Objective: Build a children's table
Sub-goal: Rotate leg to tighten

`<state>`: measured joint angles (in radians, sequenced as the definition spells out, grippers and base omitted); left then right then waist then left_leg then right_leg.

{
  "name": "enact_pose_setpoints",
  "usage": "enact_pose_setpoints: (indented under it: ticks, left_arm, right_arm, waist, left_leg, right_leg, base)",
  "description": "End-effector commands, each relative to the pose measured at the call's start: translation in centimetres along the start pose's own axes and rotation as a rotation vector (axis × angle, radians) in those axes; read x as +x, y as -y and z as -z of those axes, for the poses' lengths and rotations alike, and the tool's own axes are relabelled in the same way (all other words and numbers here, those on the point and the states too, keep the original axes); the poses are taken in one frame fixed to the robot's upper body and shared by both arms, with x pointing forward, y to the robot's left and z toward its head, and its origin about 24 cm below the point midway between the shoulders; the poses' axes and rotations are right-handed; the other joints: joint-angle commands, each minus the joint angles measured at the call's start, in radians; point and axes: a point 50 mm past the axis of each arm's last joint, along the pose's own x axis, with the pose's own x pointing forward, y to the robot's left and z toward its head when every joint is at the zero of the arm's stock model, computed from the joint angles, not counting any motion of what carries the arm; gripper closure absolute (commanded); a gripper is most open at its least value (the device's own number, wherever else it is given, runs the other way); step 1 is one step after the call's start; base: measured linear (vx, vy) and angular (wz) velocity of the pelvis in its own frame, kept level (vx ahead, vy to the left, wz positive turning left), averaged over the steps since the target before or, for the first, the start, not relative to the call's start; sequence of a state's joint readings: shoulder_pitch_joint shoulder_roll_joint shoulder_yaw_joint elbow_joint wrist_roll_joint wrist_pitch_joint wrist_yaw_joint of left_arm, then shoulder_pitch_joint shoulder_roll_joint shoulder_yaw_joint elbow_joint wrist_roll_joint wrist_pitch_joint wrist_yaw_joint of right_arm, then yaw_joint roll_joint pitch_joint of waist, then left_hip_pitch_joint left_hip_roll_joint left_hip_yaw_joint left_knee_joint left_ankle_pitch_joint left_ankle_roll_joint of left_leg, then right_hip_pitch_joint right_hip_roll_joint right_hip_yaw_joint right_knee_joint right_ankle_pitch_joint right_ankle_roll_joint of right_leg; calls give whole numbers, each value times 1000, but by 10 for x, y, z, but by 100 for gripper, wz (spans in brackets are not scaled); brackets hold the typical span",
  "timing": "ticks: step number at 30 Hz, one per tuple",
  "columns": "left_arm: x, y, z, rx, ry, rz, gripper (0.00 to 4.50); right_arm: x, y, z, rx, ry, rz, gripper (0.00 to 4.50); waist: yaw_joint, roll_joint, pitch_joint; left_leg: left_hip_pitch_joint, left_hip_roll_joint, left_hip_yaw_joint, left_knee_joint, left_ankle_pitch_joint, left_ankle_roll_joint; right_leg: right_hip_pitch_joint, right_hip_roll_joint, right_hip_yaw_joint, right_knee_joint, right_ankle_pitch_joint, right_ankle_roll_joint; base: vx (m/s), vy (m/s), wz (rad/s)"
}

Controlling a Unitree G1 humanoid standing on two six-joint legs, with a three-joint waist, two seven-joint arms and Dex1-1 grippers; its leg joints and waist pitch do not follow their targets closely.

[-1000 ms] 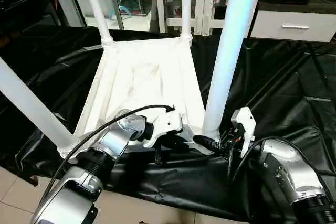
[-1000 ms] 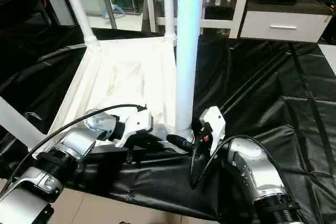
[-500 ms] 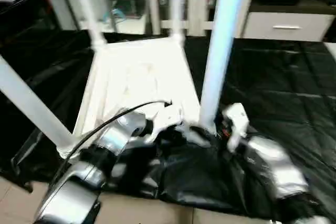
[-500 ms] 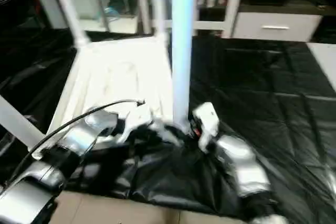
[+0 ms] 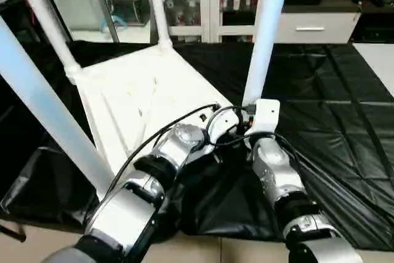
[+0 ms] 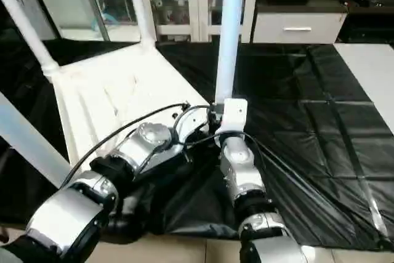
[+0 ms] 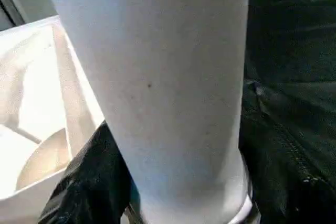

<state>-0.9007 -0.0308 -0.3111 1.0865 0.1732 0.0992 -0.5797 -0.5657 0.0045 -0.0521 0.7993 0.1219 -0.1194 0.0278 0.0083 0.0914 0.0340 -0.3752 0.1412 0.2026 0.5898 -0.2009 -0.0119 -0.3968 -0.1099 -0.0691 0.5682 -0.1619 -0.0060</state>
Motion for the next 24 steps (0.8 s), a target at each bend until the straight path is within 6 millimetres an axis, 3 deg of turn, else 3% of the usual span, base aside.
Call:
enact_pose_setpoints:
  ticks: [1, 8, 10, 13, 16, 17, 19, 21, 24]
  left_arm:
    - [-4, -3, 21, 25, -72, -14, 450]
    - [-10, 1, 32, 65, -63, 114, 450]
    - [-18, 6, 41, 74, -45, 261, 450]
    - [-26, 10, 43, 118, -13, 387, 450]
    - [-33, 11, 45, 139, -2, 470, 450]
    - [-42, 11, 48, 166, -6, 553, 450]
    - [-46, 9, 49, 178, -17, 570, 450]
    - [-48, 7, 49, 190, -20, 570, 450]
    - [-50, 7, 49, 193, -23, 579, 450]
  right_arm:
    - [-5, -8, -3, -37, 49, -131, 130]
    - [-22, 17, -9, -89, 56, -308, 75]
    - [-49, 43, -10, -177, -14, -532, 75]
    - [-69, 56, -14, -166, -61, -669, 75]
    - [-79, 62, -16, -175, -96, -733, 75]
    - [-86, 65, -17, -170, -133, -780, 75]
    - [-88, 65, -18, -161, -147, -807, 75]
    - [-86, 63, -18, -160, -153, -815, 75]
    - [-85, 59, -18, -156, -159, -827, 75]
  waist:
    - [14, -22, -52]
    - [39, -24, -51]
    - [51, -25, -46]
    - [65, -26, -47]
    - [67, -27, -48]
    - [74, -26, -49]
    - [84, -20, -47]
    - [92, -20, -49]
    - [102, -21, -48]
  left_leg:
    - [5, 77, -45, -86, -334, 80]
    - [1, 84, -45, -81, -257, 139]
    - [4, 89, -45, -84, -280, 147]
    - [2, 95, -45, -85, -270, 151]
    - [2, 95, -43, -85, -275, 131]
    - [5, 96, -43, -84, -274, 124]
    - [7, 101, -42, -87, -275, 116]
    - [16, 100, -38, -86, -285, 94]
    - [12, 100, -40, -89, -288, 68]
  right_leg:
    - [39, -67, 35, -75, -258, -222]
    - [47, -67, 36, -71, -244, -214]
    - [48, -66, 37, -74, -290, -205]
    - [48, -65, 40, -71, -290, -207]
    - [43, -66, 38, -67, -290, -222]
    - [42, -66, 40, -67, -294, -220]
    - [37, -65, 43, -64, -296, -225]
    - [28, -64, 44, -65, -287, -229]
    - [33, -67, 45, -62, -282, -225]
  base:
    - [0, 0, 0]
    - [0, 0, 0]
    - [0, 0, 0]
    - [0, 0, 0]
    - [0, 0, 0]
    - [0, 0, 0]
    - [0, 0, 0]
    - [0, 0, 0]
    - [0, 0, 0]
